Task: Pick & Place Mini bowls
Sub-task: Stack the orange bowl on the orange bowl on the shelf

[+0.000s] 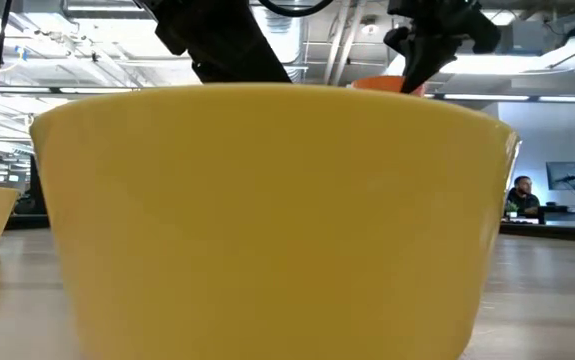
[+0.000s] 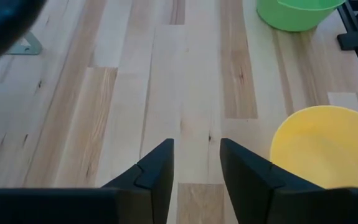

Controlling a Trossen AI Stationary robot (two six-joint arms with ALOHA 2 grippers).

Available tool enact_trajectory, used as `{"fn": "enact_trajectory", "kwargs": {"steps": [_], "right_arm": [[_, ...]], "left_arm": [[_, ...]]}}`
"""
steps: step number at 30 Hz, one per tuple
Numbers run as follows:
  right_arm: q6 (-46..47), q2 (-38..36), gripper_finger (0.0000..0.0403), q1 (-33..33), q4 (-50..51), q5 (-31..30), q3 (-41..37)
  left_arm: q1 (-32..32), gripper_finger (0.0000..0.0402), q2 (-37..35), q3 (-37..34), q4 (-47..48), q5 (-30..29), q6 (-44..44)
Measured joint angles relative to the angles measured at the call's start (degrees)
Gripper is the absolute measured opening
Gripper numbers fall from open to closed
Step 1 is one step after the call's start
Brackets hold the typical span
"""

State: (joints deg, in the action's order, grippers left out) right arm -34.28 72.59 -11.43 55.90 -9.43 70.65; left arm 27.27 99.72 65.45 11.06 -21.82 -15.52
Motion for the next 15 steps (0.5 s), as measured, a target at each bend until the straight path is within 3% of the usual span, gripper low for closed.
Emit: {"fn": "enact_trajectory", "kwargs": {"steps": [15], "right_arm": [[1.8,4.7,0.0015,-0.1,2.8,2.0,1.3]], "left_arm": [[0.0,0.0126,0.0,0.0,0.0,0.0,0.0]]}}
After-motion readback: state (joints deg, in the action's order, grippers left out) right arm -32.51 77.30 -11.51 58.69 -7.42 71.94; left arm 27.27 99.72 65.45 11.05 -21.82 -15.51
